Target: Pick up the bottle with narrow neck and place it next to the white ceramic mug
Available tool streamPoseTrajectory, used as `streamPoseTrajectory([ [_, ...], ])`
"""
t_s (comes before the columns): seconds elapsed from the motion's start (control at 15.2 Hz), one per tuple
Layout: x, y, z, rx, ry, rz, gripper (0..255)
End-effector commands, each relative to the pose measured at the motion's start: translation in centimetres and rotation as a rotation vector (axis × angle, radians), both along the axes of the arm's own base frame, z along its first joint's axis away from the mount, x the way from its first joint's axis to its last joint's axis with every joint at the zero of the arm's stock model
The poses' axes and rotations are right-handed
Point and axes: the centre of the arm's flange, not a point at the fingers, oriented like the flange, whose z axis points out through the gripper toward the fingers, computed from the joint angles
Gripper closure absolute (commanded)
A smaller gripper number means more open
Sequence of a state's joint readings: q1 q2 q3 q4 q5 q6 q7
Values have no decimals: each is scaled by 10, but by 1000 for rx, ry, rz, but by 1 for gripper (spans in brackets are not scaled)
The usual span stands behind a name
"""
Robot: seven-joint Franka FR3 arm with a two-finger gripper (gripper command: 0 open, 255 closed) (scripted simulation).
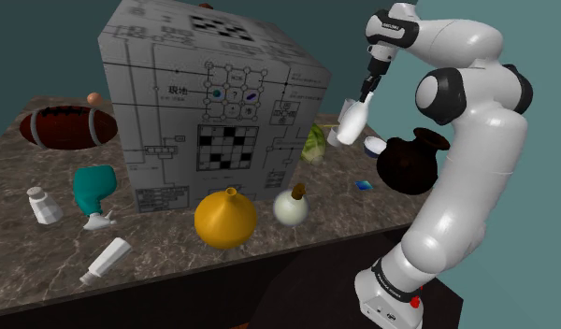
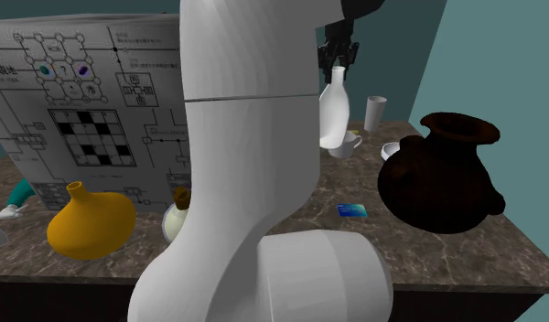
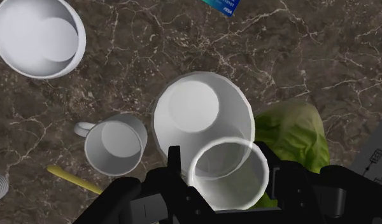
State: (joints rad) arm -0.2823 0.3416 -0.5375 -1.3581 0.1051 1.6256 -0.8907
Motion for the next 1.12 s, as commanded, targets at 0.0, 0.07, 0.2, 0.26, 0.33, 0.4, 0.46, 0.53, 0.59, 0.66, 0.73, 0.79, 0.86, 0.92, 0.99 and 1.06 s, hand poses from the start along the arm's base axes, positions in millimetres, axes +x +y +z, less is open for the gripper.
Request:
streamPoseTrajectory([
  [0.0, -1, 0, -10, -1, -1, 0, 255],
  [0.07, -1, 0, -16, -1, -1, 0, 255],
  [0.2, -1, 0, -26, -1, -1, 0, 255],
  [0.26, -1, 0, -31, -1, -1, 0, 255],
  [0.33, -1, 0, -37, -1, -1, 0, 255],
  [0.4, -1, 0, -42, -1, -1, 0, 255],
  [0.46, -1, 0, -47, -1, -1, 0, 255],
  [0.53, -1, 0, -53, -1, -1, 0, 255],
  [0.59, -1, 0, -58, -1, -1, 0, 255],
  [0.66, -1, 0, -63, -1, -1, 0, 255],
  [0.73, -1, 0, -68, -1, -1, 0, 255],
  [0.79, -1, 0, -74, -1, -1, 0, 255],
  [0.86, -1, 0, -79, -1, -1, 0, 255],
  [0.92, -1, 0, -84, -1, -1, 0, 255],
  [0.99, -1, 0, -90, -1, -1, 0, 255],
  [1.06, -1, 0, -95, -1, -1, 0, 255],
])
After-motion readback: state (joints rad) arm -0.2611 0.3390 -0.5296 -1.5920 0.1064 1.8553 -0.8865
